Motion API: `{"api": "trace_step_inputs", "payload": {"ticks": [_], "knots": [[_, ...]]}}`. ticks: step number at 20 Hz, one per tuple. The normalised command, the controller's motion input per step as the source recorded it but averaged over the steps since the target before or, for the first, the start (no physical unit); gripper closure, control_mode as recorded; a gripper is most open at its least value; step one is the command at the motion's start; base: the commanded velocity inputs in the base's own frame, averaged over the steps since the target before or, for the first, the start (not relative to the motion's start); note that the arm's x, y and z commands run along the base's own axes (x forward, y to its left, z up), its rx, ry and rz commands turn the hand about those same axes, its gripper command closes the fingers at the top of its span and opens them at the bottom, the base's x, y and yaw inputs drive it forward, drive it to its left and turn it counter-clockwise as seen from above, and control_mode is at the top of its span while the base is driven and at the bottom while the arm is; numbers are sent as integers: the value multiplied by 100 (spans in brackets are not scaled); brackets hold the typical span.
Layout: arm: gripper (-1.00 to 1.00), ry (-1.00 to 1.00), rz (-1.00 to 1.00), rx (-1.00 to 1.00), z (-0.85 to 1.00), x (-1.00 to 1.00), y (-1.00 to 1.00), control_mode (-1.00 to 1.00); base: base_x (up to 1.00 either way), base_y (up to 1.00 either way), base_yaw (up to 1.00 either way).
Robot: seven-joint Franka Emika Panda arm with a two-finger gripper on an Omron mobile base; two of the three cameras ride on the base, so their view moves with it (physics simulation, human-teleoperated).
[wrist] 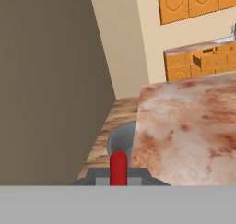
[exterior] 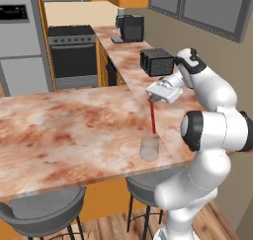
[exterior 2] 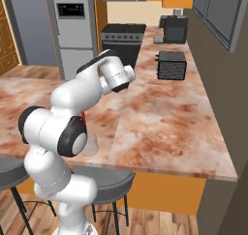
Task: Take a straw from the drawer in front and place it inside the glass cup on the dining counter.
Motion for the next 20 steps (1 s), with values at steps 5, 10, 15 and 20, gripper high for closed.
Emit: {"api": "trace_step_inputs", "payload": {"ticks": [5,10,15,20], "knots": [[100,0,6,0,-35,-2,-5,-100,0,0,0],[100,0,6,2,-33,0,0,-100,0,0,0],[100,0,8,5,-21,0,0,-100,0,0,0],[100,-2,9,6,-10,11,0,-100,0,0,0]]}}
